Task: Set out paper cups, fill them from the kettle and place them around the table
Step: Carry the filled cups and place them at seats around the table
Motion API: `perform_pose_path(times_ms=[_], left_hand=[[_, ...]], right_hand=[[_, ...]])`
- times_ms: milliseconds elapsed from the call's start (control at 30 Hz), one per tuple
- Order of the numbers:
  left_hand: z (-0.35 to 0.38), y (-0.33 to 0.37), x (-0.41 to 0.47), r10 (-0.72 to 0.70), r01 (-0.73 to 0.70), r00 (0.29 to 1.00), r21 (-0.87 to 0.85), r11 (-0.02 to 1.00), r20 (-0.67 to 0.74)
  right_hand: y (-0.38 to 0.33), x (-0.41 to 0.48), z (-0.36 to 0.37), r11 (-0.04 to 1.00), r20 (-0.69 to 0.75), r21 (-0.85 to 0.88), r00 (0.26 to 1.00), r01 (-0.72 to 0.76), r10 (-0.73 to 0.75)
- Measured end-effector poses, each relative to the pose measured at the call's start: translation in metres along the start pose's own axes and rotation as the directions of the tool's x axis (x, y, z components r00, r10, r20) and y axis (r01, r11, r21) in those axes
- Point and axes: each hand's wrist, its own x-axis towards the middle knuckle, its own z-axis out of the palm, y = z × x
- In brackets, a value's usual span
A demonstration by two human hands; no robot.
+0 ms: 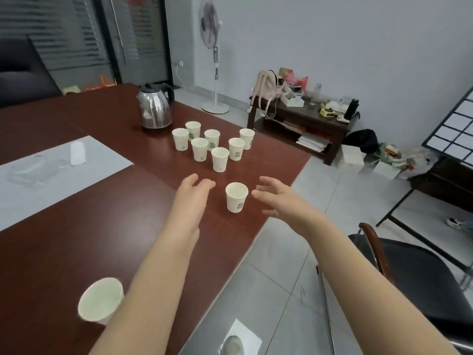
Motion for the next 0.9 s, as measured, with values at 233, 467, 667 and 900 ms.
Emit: perform_pose_path(times_ms=[233,467,667,900], left_hand=[[0.086,0.038,0.119,-0.02,0.02,0.998,0.004,1.0,-0.053],[0.134,0.032,0.194,-0.041,0.04,0.999,0.092,0.995,0.006],[0.179,0.02,0.245,-0.007,0.008,0.97,0.001,1.0,-0.242],[0.254,-0.003,0.319,-0.103,0.048,0.905,-0.142,0.989,-0.412]], right_hand=[[-0.024,0.137,-0.076,0.997,0.032,-0.077,0.999,-0.006,0.009],[-0.026,0.24,-0.132,0.999,0.089,-0.042,0.996,-0.004,0.008],[-0.021,0.355,-0.159,0.998,0.144,-0.067,0.989,0.003,0.006],[-0.005,0.498,-0.179,0.991,0.275,-0.135,0.96,-0.018,0.055]])
